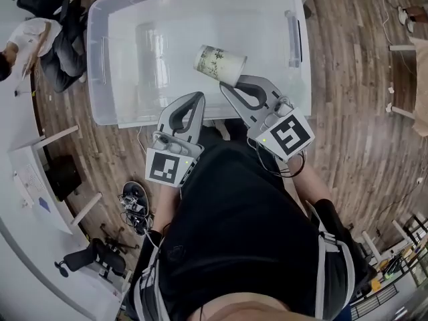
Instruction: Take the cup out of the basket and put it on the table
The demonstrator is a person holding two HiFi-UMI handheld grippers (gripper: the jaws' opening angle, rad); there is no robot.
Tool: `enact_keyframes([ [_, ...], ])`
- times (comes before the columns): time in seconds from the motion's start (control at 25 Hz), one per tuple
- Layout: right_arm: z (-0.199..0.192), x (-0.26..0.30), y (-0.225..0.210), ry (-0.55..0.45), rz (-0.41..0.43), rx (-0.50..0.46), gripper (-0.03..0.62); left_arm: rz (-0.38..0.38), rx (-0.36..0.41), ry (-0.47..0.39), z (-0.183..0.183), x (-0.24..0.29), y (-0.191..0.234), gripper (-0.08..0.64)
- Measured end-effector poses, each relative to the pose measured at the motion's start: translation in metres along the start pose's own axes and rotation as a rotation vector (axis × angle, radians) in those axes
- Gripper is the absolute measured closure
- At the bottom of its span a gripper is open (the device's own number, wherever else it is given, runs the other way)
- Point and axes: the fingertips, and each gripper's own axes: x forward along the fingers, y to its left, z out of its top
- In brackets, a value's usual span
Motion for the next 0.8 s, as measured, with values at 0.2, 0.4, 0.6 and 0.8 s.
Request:
enact_keyframes([
  [0.2,0.001,-0.006,0.005,-0.023,-0.017,-0.001,0.572,-0.024,0.023,-0.021,0.002,-0.003,-0.006,0.541],
  [0.4,0.004,-0.01,0.03,-0.056,-0.034,0.001,0.572,-0.017,0.026,-0.034,0.002,-0.029,-0.005,0.541],
  [0.6,0.008,-0.01,0.072,-0.067,-0.063,-0.027,0.572,-0.03,0.042,-0.057,-0.006,-0.081,-0.004,0.541],
  [0.8,-0.002,-0.012,0.132,-0.059,-0.087,-0.086,0.572,-0.043,0.031,-0.064,-0.026,-0.142,-0.012,0.541],
])
